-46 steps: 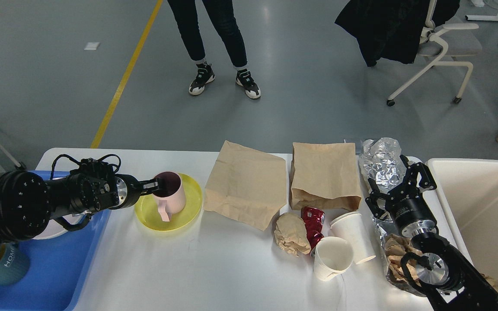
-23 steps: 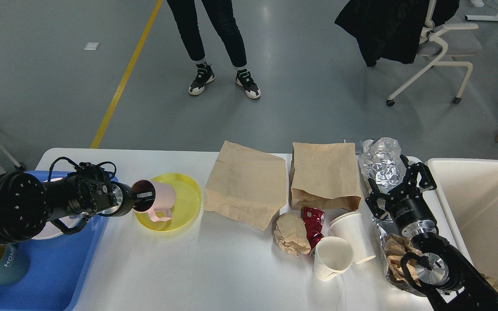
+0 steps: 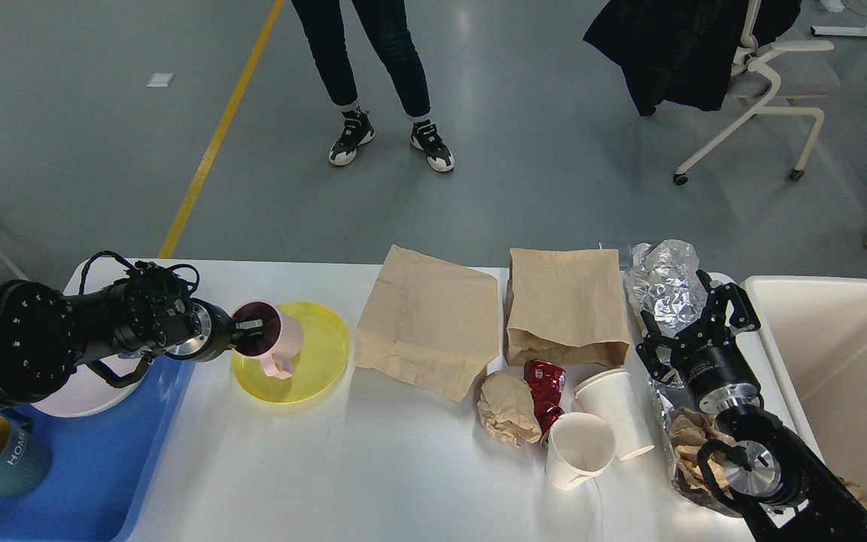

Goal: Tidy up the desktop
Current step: 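Grasp the pink mug on the yellow plate with the left gripper, then carry the pink mug onto the blue tray and release it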

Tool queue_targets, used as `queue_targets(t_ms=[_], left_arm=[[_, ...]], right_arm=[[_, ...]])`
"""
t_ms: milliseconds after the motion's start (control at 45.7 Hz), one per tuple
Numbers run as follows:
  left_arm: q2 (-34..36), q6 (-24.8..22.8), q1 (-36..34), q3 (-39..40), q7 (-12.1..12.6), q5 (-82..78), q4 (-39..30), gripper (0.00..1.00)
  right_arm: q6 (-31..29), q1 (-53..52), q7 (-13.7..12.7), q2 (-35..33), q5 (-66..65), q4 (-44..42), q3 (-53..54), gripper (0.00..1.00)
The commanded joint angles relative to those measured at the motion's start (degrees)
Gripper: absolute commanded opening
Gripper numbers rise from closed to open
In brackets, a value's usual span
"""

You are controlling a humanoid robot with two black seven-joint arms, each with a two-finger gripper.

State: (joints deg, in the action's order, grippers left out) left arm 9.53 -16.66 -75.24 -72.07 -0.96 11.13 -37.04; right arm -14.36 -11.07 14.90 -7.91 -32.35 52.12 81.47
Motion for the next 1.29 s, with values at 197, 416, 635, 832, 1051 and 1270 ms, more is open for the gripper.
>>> queue_targets(t_ms=[197, 416, 635, 832, 1051, 1270], left_arm=[[0.7, -2.2, -0.2, 0.7, 0.3, 0.0, -0.1, 0.0], [0.7, -2.2, -0.2, 1.2, 0.2, 0.1, -0.1, 0.0], [0.7, -3.9, -1.2, 1.2, 0.3, 0.1, -0.7, 0.0], [4.4, -8.9, -14.7, -1.3, 1.3, 1.5, -14.2, 0.0], [6.6, -8.8, -32.1, -9.6, 1.2, 1.8, -33.9, 0.0], [7.3, -9.2, -48.7, -16.5, 0.6, 1.5, -52.3, 0.0]], right_arm=[[0.0, 0.0, 0.0, 0.0, 0.0, 0.0, 0.0, 1.0], [0.0, 0.0, 0.0, 0.0, 0.0, 0.0, 0.0, 1.0], [0.0, 0.0, 0.0, 0.0, 0.0, 0.0, 0.0, 1.0], [0.0, 0.0, 0.0, 0.0, 0.0, 0.0, 0.0, 1.0], [0.0, 0.0, 0.0, 0.0, 0.0, -0.1, 0.0, 1.0], [0.0, 0.0, 0.0, 0.0, 0.0, -0.1, 0.0, 1.0]])
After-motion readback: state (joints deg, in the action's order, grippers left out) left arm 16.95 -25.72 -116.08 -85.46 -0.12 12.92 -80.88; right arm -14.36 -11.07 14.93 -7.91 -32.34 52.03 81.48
